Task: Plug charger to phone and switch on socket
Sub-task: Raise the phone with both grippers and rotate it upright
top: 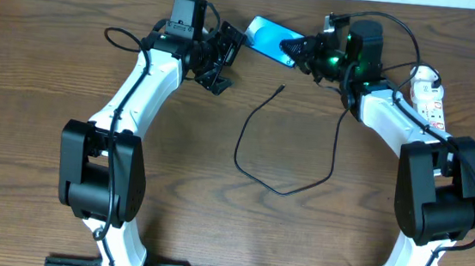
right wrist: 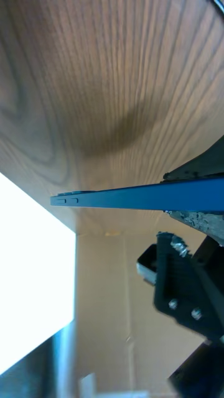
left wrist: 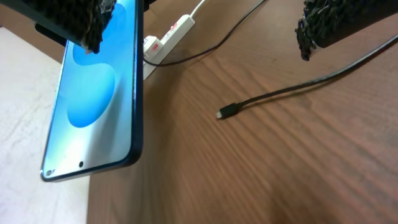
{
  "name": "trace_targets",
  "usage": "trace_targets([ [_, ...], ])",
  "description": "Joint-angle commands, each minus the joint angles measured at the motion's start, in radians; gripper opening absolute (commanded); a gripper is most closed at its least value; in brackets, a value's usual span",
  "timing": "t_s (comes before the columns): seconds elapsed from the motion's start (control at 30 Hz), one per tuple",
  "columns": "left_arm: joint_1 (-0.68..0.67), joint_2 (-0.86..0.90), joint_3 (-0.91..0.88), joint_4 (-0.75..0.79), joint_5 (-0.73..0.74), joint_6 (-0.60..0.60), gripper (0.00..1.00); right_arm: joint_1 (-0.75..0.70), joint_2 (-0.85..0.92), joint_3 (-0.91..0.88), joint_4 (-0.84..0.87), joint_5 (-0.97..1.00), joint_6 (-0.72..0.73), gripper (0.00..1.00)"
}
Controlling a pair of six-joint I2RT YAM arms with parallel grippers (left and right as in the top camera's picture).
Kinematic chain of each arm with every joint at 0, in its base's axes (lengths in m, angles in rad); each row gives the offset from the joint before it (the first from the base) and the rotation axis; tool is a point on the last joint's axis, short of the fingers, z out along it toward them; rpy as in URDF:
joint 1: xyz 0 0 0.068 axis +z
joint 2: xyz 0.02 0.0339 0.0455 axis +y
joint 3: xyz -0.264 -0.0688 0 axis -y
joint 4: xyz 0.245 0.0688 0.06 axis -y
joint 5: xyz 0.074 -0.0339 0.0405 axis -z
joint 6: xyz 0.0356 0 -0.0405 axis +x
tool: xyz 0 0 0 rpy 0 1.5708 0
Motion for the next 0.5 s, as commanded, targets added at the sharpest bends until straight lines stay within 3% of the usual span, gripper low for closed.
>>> trace_targets([
  [0.0,0.006,-0.026,0.018,0.040,0.013,0.029,1.00,-0.008,0.000,0.013,0.036,0.005,0.184,0.01],
  [0.1,0.007,-0.026,0.018,0.083,0.013,0.028,0.99,-0.007,0.000,0.013,0.043,0.024,0.274,0.01],
  [0.27,0.007,-0.026,0.018,0.140,0.009,0.027,0.87,0.010,0.000,0.013,0.042,0.064,0.409,0.01],
  [0.47,0.007,-0.026,0.018,0.202,0.009,-0.026,0.84,0.048,0.000,0.013,0.046,0.092,0.497,0.01],
])
